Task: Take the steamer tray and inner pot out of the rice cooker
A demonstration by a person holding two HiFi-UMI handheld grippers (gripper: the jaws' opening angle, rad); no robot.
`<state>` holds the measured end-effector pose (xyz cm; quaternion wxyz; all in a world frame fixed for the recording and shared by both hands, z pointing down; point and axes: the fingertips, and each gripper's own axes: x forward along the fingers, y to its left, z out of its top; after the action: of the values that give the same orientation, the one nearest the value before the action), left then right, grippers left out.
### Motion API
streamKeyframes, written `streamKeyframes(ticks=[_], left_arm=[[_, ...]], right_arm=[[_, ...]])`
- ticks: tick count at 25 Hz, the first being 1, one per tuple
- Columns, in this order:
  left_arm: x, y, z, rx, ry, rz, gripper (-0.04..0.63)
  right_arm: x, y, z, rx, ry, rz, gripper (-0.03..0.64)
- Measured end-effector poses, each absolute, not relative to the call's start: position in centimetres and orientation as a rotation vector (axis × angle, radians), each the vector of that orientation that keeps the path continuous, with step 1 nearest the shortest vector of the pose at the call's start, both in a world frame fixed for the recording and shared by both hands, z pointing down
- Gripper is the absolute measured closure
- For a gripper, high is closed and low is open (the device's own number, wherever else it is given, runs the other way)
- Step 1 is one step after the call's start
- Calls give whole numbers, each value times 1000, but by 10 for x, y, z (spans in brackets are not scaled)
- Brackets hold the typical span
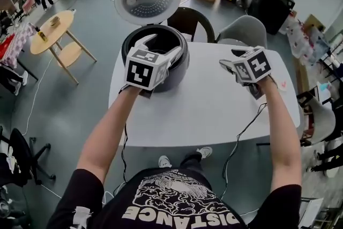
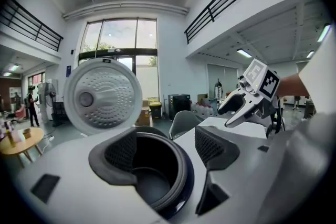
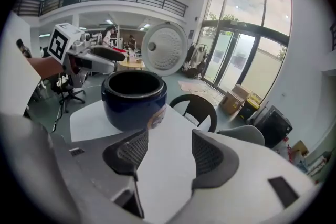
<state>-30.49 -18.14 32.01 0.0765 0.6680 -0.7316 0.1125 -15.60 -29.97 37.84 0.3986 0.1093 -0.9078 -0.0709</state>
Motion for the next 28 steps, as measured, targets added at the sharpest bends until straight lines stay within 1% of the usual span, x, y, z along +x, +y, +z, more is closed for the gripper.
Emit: streamKeyframes(ticks=[7,13,18,22,28], left_arm=[[-382,-88,326,1795,-2266,273,256],[-430,-57,332,1682,-2251,140,256],[-454,-60,337,1615,-2149,-101,256],[-472,-103,327,1535,-2026,-328,258],[-489,-124,355,1444,-1922,-409,256]], right_arm=[[-238,-239,359,151,-2405,-78,339],[-283,-223,356,53,-2429,0,339],[-311,-227,357,-38,-2459,159,339],[-330,-267,348,-122,-2449,278,339],[-346,-287,370,-235,-2405,426,339]])
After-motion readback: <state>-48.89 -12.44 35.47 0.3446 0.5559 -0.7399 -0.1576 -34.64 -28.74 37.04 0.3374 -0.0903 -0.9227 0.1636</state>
